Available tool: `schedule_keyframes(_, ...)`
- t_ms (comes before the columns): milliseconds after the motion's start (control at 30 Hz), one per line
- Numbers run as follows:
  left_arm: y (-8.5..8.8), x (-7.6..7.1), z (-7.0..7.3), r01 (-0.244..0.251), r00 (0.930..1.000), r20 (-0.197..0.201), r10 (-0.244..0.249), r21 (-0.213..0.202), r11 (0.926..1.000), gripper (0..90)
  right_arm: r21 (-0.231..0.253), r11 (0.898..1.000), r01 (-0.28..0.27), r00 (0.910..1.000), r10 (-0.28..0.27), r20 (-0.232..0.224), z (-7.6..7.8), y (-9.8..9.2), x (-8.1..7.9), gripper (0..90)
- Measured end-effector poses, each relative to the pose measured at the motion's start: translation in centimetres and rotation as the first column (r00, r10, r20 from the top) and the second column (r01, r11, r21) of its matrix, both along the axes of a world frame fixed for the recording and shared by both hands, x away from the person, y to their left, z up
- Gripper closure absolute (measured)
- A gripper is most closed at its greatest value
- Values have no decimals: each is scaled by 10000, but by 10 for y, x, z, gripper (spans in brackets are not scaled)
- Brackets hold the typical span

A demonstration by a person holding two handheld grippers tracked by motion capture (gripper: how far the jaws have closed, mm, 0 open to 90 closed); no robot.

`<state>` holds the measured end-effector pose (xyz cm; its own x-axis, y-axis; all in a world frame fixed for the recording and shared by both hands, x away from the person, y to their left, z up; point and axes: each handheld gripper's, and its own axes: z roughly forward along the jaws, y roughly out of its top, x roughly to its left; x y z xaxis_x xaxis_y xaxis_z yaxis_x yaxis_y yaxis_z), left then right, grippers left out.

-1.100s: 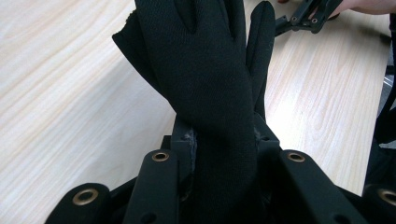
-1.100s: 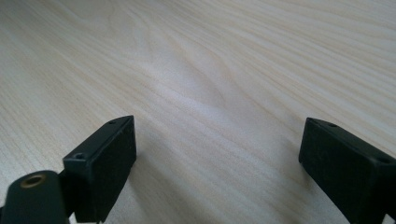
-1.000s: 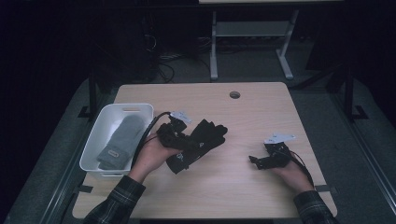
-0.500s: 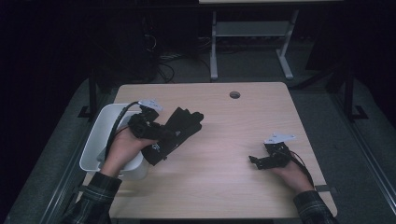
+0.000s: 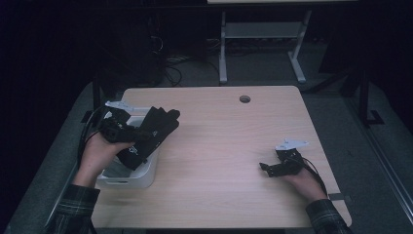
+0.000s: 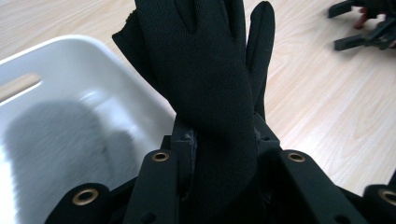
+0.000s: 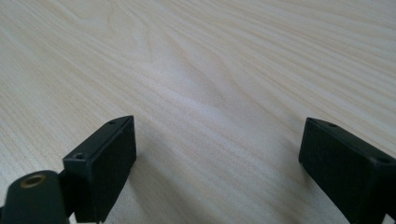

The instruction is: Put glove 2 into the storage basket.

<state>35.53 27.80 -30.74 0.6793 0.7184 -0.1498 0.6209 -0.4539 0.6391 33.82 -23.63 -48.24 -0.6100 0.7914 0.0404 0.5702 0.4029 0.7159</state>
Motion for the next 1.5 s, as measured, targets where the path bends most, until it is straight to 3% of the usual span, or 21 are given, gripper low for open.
schedule_keyframes(200,27,2,-3,-571,9982,-159,572,117,9983,690,-2,10000,6,10000,-6,2,0,0,0,109)
schedule_keyframes(433,53,5,-12,-1229,9908,-535,1241,266,9921,689,-7,10000,2,10000,-2,4,0,0,0,109)
schedule_keyframes(1067,74,23,-62,-2171,9637,-1444,2246,662,9739,670,-2,10000,15,10000,-15,-4,0,0,0,109)
schedule_keyframes(1200,74,24,-66,-2287,9613,-1385,2383,818,9701,594,-2,10000,16,10000,-16,-5,0,0,0,109)
schedule_keyframes(1400,72,25,-67,-2584,9561,-1102,2715,1201,9585,339,-2,10000,16,10000,-16,-6,0,0,0,109)
schedule_keyframes(1500,73,25,-64,-2734,9542,-939,2840,1112,9554,270,-2,10000,17,10000,-17,-3,0,0,0,109)
